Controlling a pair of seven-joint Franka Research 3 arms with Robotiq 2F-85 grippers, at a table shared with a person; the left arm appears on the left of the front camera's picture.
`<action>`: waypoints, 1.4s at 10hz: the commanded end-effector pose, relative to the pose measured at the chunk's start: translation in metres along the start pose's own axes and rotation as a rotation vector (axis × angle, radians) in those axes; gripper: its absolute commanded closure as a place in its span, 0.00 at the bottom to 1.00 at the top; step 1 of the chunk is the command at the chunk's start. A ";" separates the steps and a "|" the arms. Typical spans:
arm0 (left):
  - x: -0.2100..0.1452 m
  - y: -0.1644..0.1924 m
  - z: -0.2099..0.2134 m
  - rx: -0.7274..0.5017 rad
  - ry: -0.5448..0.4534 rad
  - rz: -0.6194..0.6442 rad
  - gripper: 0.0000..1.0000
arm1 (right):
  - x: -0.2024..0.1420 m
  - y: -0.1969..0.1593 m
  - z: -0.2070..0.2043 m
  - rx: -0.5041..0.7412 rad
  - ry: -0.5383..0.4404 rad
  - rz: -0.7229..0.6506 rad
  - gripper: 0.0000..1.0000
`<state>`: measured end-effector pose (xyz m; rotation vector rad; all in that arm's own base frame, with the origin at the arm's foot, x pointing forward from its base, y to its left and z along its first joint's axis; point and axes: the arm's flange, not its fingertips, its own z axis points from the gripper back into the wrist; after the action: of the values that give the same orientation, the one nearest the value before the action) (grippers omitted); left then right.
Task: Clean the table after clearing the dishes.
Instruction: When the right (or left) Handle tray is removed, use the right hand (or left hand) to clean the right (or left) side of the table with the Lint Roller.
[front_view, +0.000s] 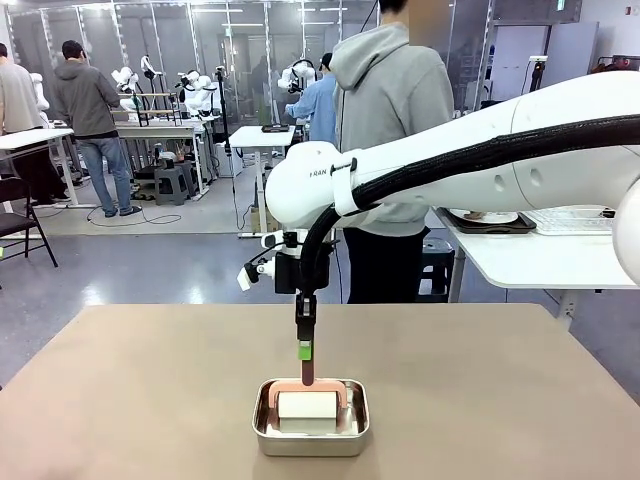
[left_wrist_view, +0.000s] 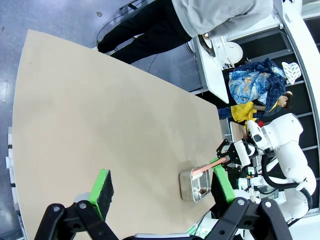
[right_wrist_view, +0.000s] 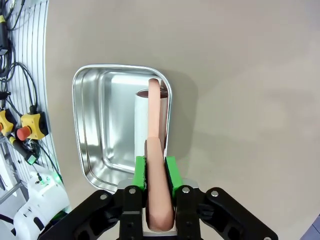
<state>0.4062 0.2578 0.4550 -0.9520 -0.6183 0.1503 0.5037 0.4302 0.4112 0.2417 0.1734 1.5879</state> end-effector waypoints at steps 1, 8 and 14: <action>0.003 -0.001 0.003 -0.003 0.003 -0.005 0.00 | 0.002 0.003 0.004 -0.010 0.025 -0.019 1.00; 0.003 -0.001 0.003 -0.003 0.003 -0.005 0.00 | -0.009 0.025 0.043 -0.068 0.013 -0.094 1.00; 0.003 -0.001 0.003 -0.003 0.003 -0.005 0.00 | -0.120 0.054 0.113 -0.105 -0.193 -0.528 1.00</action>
<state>0.4061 0.2580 0.4551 -0.9518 -0.6187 0.1507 0.5035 0.3353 0.5423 0.1803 0.0350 1.1416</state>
